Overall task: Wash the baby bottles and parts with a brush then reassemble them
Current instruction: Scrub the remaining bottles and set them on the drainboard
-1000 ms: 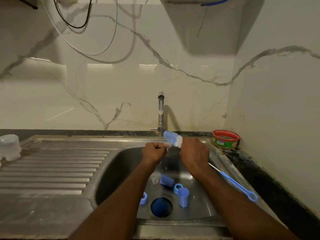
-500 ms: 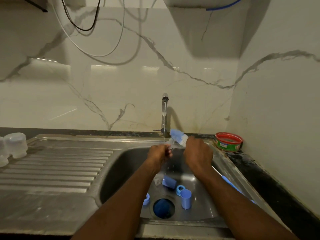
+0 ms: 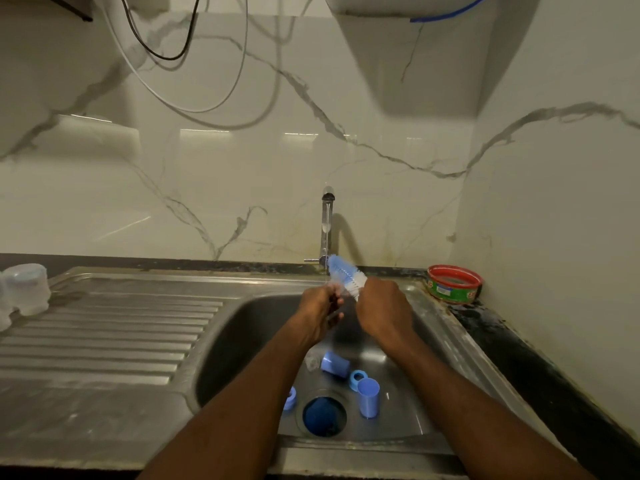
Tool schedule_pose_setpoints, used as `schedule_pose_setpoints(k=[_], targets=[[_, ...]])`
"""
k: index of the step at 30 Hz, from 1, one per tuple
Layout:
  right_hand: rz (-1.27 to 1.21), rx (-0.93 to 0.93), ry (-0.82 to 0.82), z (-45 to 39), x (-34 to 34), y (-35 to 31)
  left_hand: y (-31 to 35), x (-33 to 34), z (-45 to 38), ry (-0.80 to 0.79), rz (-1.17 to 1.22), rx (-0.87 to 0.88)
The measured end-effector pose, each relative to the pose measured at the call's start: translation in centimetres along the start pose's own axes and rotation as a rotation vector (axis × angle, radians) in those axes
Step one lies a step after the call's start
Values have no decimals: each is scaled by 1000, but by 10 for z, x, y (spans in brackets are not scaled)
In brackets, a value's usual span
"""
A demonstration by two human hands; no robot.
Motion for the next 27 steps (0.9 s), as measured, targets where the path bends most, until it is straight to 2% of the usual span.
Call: schedule_pose_setpoints(k=[3, 5, 10, 12, 16, 18, 23, 25, 27], targets=[[23, -27, -47, 8, 5, -2, -1, -19, -5, 165, 113, 11], [37, -41, -72, 12, 12, -6, -1, -26, -7, 185, 100, -3], [-1, 11, -41, 5, 10, -4, -7, -4, 3, -41, -160, -69], [23, 26, -28, 2, 3, 1, -6, 1, 6, -59, -200, -57], [-8, 45, -95, 5, 6, 4, -2, -15, -3, 169, -90, 28], [-15, 27, -128, 10, 13, 1, -5, -21, -7, 210, -111, 10], [-63, 55, -85, 3, 7, 2, -11, -2, 0, -62, -290, -43], [-4, 48, -47, -1, 2, 7, -8, -1, 3, -57, -329, 7], [14, 39, -29, 0, -1, 8, -6, -8, -5, 40, -306, 76]])
Point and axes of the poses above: each hand's wrist, its own z-axis away from the middle knuckle, its own x-axis out of the palm, y = z × x, the point moved 4 cm from there along -z, towards the middle knuckle, and after that the axes turned 15 degrees about -z, right-handed, at the moved point
